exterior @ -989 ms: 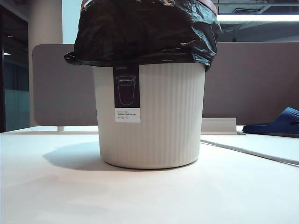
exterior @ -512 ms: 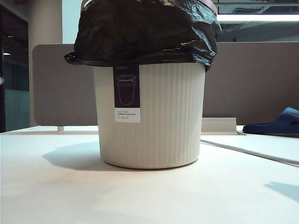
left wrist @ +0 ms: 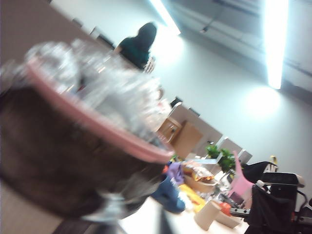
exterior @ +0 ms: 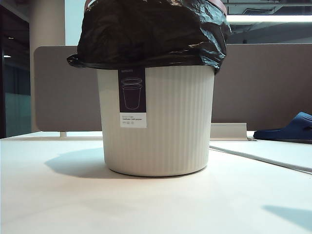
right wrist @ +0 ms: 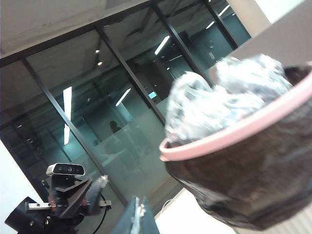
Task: Open the ring lid of the trash can, pull out the black garbage bag inside, and place it on the table.
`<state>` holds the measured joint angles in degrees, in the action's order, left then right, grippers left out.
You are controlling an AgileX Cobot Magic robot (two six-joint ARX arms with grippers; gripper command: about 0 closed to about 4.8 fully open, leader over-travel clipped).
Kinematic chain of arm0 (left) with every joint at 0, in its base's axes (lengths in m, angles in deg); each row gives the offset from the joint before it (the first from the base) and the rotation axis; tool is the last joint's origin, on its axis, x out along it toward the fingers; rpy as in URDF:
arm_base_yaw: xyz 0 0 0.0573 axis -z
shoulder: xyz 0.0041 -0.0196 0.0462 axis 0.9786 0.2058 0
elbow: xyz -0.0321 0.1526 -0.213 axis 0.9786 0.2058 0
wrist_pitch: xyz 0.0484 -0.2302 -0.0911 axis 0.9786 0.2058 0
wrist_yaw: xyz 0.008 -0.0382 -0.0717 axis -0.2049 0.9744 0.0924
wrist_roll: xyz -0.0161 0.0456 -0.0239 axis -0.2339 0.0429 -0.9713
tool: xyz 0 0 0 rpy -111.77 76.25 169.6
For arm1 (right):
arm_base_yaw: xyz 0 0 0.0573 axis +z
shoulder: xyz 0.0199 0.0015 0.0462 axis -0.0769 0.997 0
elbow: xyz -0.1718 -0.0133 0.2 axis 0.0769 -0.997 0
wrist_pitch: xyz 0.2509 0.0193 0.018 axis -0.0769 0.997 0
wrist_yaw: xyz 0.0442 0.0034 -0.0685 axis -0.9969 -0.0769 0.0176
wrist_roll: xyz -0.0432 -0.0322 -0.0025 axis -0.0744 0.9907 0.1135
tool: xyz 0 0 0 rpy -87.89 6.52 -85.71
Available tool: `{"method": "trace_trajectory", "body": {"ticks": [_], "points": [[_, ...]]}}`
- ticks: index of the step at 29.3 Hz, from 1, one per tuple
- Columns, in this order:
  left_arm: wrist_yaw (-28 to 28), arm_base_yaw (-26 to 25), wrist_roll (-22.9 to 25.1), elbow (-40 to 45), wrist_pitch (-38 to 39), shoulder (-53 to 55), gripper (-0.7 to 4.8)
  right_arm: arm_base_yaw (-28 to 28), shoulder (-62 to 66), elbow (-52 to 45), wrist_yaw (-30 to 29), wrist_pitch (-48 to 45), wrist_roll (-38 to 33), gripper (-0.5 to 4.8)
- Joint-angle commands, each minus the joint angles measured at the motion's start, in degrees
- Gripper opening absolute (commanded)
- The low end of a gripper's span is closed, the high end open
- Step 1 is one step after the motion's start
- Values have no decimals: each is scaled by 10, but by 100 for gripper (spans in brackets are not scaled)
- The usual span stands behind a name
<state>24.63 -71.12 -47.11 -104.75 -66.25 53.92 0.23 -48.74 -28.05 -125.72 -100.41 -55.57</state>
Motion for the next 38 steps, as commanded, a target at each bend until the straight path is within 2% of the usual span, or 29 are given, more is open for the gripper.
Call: {"method": "trace_trajectory", "body": {"ticks": [1,7,15,19,24,31,38], "points": [[29,0,3,-35,-3,0,-5,0,0,37,-13,48,2,-4],[100,0,17,-89,67,1,-6,0,19,114,-42,118,2,-4],[89,-1,17,-200,218,18,-6,1,148,235,-62,176,-12,-4],[94,-1,84,-297,284,71,-6,1,202,273,-77,176,22,-4],[81,-1,148,-378,326,135,-6,1,237,289,-80,181,43,-4],[48,-1,202,-452,374,236,-6,1,287,306,-74,195,82,-4],[75,1,227,-473,406,332,-6,25,344,334,-75,214,138,-4]]}}
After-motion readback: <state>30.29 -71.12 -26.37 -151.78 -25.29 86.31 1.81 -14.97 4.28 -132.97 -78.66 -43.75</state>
